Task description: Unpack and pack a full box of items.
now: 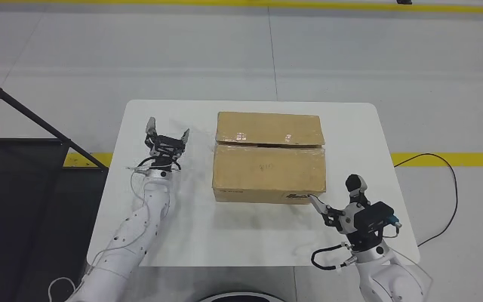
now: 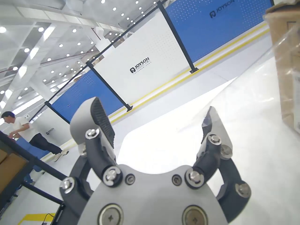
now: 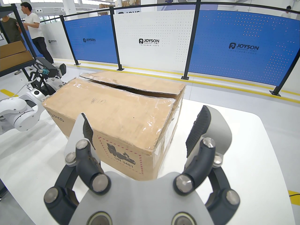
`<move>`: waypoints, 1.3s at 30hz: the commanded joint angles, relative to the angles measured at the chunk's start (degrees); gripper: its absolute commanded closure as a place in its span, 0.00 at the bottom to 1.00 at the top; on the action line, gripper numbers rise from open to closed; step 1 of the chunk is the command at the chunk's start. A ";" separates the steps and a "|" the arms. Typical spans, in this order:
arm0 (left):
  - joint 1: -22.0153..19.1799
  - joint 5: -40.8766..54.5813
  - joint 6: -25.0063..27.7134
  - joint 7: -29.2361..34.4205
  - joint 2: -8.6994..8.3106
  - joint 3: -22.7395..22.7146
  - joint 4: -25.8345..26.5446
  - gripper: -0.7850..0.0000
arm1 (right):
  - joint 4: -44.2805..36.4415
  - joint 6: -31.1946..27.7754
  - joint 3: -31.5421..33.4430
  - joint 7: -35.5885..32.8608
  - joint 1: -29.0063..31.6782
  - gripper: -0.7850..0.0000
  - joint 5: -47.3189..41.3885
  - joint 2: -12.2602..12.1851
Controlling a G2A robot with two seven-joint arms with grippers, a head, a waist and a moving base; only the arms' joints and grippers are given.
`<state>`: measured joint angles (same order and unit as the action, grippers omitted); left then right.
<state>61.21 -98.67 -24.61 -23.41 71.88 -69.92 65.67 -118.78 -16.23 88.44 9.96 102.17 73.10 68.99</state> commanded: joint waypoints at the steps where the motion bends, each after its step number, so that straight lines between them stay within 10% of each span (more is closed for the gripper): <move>1: 1.57 -0.53 -0.27 0.22 -0.22 -1.06 1.65 0.00 | 0.00 0.00 0.00 0.00 0.00 0.00 0.00 0.00; 20: 20.73 -8.00 1.01 6.84 -2.09 -10.31 20.30 0.00 | 0.00 0.00 0.00 0.00 0.00 0.00 0.00 0.00; 39: 28.76 -9.12 3.48 8.06 -1.52 -9.50 23.72 0.00 | 0.00 0.00 0.00 0.00 0.00 0.00 0.00 0.00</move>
<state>89.48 -107.91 -21.30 -15.35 70.36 -79.21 88.78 -118.78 -16.24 88.44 9.96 102.17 73.10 68.99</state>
